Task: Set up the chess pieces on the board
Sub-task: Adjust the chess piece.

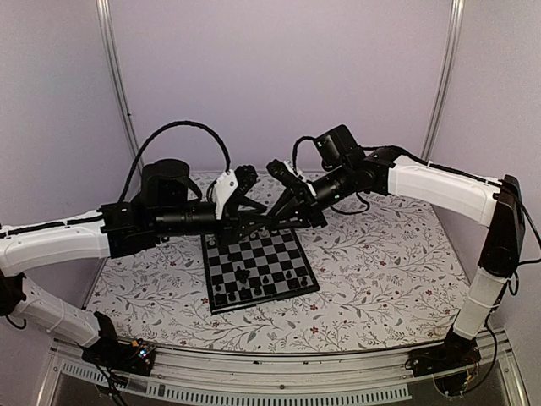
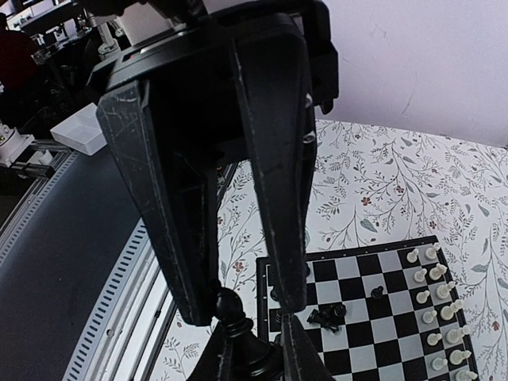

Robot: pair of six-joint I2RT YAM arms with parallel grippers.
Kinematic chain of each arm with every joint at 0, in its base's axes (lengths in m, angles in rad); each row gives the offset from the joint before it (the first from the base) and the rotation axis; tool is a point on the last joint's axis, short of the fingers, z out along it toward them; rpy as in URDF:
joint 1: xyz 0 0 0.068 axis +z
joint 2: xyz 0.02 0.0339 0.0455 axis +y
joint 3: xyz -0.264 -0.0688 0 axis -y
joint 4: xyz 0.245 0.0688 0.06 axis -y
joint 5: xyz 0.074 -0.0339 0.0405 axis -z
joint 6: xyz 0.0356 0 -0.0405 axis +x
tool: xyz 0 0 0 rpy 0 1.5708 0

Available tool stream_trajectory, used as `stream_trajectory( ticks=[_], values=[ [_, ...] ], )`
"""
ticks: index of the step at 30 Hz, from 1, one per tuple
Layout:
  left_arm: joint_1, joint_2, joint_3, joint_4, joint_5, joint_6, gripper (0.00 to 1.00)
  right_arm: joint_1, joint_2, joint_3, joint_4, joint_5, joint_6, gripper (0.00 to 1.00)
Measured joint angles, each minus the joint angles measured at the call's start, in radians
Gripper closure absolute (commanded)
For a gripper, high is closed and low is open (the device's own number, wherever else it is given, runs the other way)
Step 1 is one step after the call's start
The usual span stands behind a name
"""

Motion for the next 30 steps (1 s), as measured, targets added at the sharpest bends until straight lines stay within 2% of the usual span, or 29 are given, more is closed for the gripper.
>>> stream_trajectory(
  ticks=[11, 13, 17, 20, 25, 30],
  values=[
    [-0.001, 0.026, 0.032, -0.018, 0.006, 0.005, 0.87, -0.006, 0.000, 0.000, -0.005, -0.016, 0.003, 0.87],
    [-0.001, 0.029, 0.034, -0.020, 0.005, 0.005, 0.89, -0.006, 0.000, 0.000, -0.006, -0.015, 0.003, 0.82],
    [0.002, 0.033, 0.035, -0.023, 0.000, 0.006, 0.90, -0.006, 0.000, 0.000, -0.021, -0.003, -0.006, 0.64],
    [0.004, 0.037, 0.047, -0.050, -0.011, 0.007, 0.91, -0.005, -0.007, -0.004, -0.029, 0.021, -0.021, 0.56],
    [0.006, 0.052, 0.099, -0.124, -0.026, 0.006, 0.91, -0.020, -0.080, -0.110, -0.033, 0.090, -0.057, 0.51],
    [0.006, 0.059, 0.107, -0.201, -0.037, 0.010, 0.91, -0.106, -0.180, -0.297, -0.045, 0.153, -0.104, 0.50]
  ],
)
